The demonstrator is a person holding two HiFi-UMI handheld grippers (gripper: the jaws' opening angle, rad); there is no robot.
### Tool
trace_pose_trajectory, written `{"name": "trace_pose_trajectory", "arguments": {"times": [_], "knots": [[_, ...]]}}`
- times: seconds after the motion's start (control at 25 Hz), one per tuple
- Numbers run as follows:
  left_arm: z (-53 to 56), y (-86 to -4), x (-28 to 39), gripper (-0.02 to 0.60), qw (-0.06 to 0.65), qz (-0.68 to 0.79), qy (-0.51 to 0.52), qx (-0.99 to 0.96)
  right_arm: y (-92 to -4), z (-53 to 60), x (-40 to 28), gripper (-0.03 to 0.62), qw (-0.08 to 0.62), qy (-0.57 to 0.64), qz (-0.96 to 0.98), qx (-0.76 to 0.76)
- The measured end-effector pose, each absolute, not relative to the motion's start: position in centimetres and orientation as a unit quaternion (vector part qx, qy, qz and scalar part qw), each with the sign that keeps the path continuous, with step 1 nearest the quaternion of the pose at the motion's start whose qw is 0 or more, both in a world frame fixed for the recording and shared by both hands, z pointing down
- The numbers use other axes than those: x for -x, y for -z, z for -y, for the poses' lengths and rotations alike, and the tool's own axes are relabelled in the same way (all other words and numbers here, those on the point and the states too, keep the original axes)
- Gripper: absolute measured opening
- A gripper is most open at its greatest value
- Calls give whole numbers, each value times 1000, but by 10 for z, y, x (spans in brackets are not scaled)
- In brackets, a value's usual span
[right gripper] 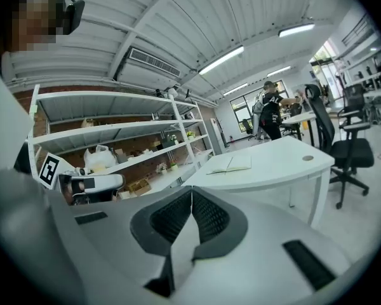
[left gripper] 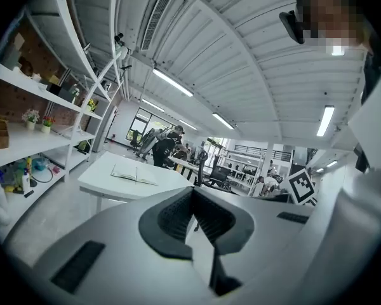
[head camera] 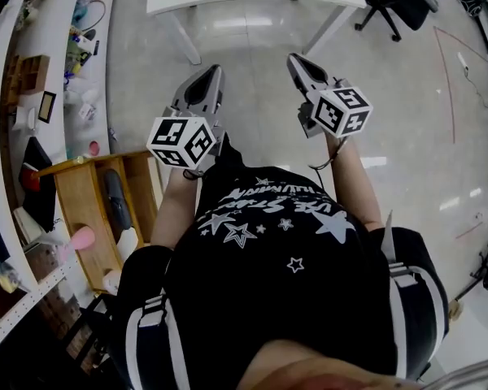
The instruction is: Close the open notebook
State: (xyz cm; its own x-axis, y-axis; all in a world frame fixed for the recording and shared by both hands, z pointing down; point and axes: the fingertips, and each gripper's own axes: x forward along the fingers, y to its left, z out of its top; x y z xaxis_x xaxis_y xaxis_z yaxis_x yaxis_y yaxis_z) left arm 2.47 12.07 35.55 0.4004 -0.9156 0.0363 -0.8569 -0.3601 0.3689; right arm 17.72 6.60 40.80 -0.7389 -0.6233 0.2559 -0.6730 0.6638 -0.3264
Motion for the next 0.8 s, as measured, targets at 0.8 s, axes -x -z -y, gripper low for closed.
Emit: {"name": "trace_pose_trajectory", "arguments": {"times": [0.8], "knots": [[7, -368, 141, 11, 166, 560, 55, -810, -402, 59, -12, 9, 59, -206, 907, -362]]}}
